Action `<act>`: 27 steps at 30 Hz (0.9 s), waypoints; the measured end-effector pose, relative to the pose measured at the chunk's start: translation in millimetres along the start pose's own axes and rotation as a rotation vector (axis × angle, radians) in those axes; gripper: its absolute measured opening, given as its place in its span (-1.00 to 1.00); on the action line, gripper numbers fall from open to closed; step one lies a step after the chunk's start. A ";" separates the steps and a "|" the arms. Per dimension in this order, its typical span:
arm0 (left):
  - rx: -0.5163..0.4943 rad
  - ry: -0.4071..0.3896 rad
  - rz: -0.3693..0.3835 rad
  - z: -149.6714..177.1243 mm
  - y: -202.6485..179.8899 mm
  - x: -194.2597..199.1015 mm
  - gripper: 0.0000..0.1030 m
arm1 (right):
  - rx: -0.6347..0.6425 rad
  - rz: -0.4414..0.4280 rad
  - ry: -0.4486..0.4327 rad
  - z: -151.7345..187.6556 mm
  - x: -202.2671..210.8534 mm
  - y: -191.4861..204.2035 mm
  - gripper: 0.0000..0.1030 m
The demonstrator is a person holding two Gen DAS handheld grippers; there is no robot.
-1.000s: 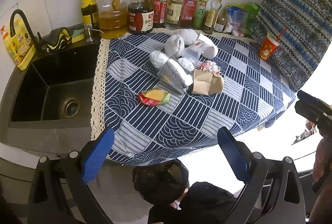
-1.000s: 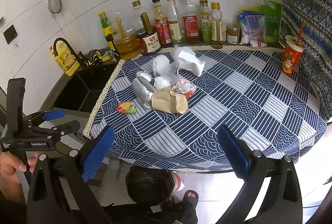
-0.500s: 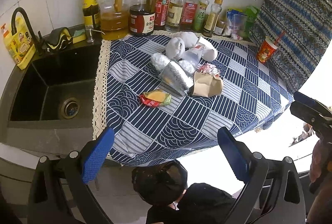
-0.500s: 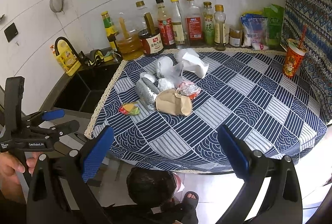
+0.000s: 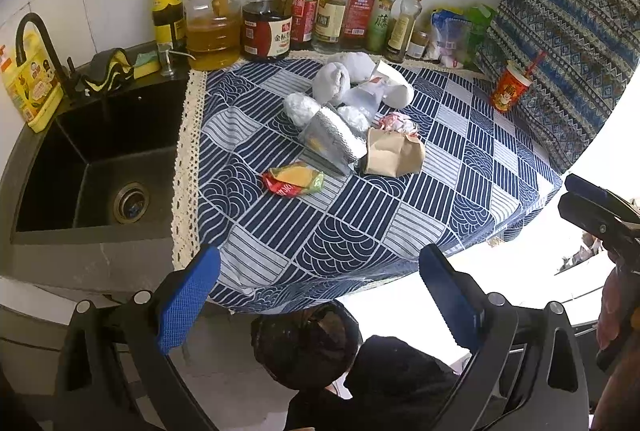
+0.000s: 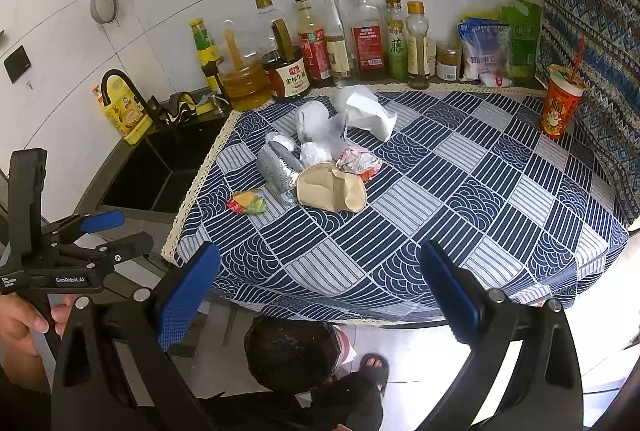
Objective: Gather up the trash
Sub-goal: 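Grasp the crumpled red wrapper with the right tool while the left tool grasps the yellow chip bag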
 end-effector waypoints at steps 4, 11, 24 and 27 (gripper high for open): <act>0.027 0.018 0.009 -1.4 0.2 -9.4 0.87 | -0.004 -0.011 0.018 -2.8 -8.2 -5.3 0.93; 0.079 0.041 -0.015 -11.8 6.1 -37.0 0.87 | 0.017 -0.056 0.052 -17.8 -38.8 -20.6 0.93; 0.142 0.111 -0.065 -26.7 18.1 -118.5 0.85 | 0.056 -0.183 0.171 -52.8 -131.7 -54.4 0.89; 0.159 0.141 -0.076 -26.0 23.8 -139.0 0.85 | 0.051 -0.202 0.202 -56.9 -150.8 -61.4 0.83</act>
Point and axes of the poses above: each gripper's, at about its wrist camera, not at the fingertips, and x roughly against the way its jaws point, y to its left, z to its underside, the point moved 10 cm from there along -x, roughly the way its jaws point, and after that the axes turned 6 degrees about -y, right-handed, at the moved point
